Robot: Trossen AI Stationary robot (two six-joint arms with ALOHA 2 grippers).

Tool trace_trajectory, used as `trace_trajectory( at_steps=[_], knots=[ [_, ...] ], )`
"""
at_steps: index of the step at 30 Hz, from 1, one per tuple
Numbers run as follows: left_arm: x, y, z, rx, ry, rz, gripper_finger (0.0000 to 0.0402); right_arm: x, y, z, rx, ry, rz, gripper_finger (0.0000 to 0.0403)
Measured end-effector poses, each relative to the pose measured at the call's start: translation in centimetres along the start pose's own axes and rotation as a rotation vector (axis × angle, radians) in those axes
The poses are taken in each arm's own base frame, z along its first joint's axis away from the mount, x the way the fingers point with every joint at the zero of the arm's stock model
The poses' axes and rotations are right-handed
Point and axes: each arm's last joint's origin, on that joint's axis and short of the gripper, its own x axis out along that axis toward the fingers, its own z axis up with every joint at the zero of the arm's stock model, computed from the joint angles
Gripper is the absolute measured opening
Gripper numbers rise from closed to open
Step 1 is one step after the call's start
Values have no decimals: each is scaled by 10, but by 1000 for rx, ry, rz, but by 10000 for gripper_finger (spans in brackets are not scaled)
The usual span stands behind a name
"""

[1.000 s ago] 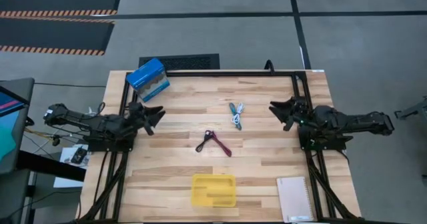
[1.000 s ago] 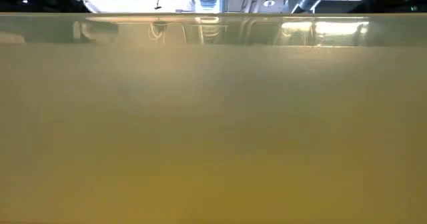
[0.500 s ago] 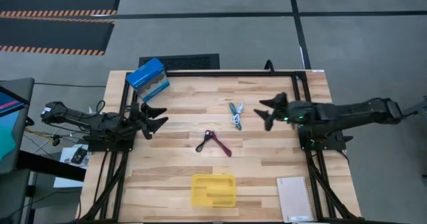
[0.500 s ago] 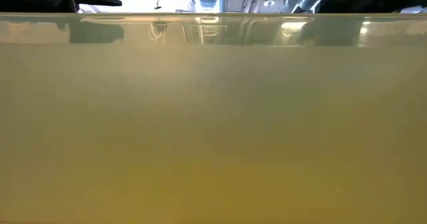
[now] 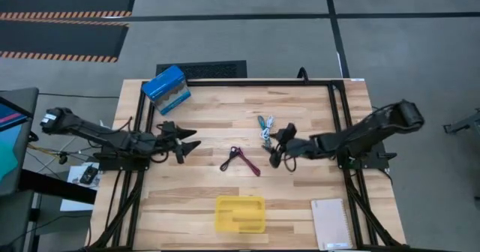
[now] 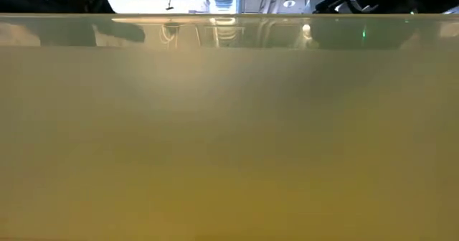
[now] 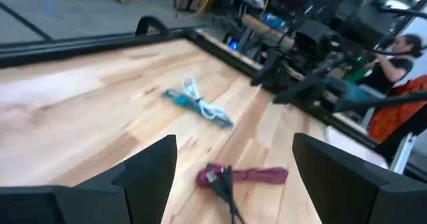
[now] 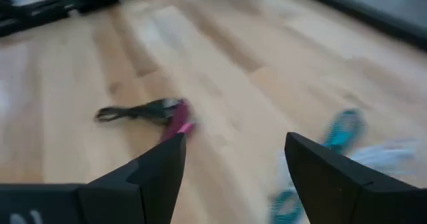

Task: Pick and place USB-C Cables
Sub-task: Move the pink charger cable to the center of the table

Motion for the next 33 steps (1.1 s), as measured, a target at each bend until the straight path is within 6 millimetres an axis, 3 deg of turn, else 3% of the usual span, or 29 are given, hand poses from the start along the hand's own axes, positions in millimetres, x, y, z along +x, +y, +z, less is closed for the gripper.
trace_trajectory(
  at_steps=[10, 18, 25, 33],
  knots=[
    [11, 0, -12, 26, 52, 42, 286, 26, 35, -49, -123, 41, 23, 282],
    [14, -1, -14, 24, 55, 49, 286, 49, 56, -70, -250, 93, 29, 282],
    [14, 0, -14, 1, 44, 66, 286, 57, 51, -69, -226, 104, -17, 282],
    [14, 0, -14, -2, 41, 74, 286, 60, 19, -54, -190, 153, -235, 282]
  ],
)
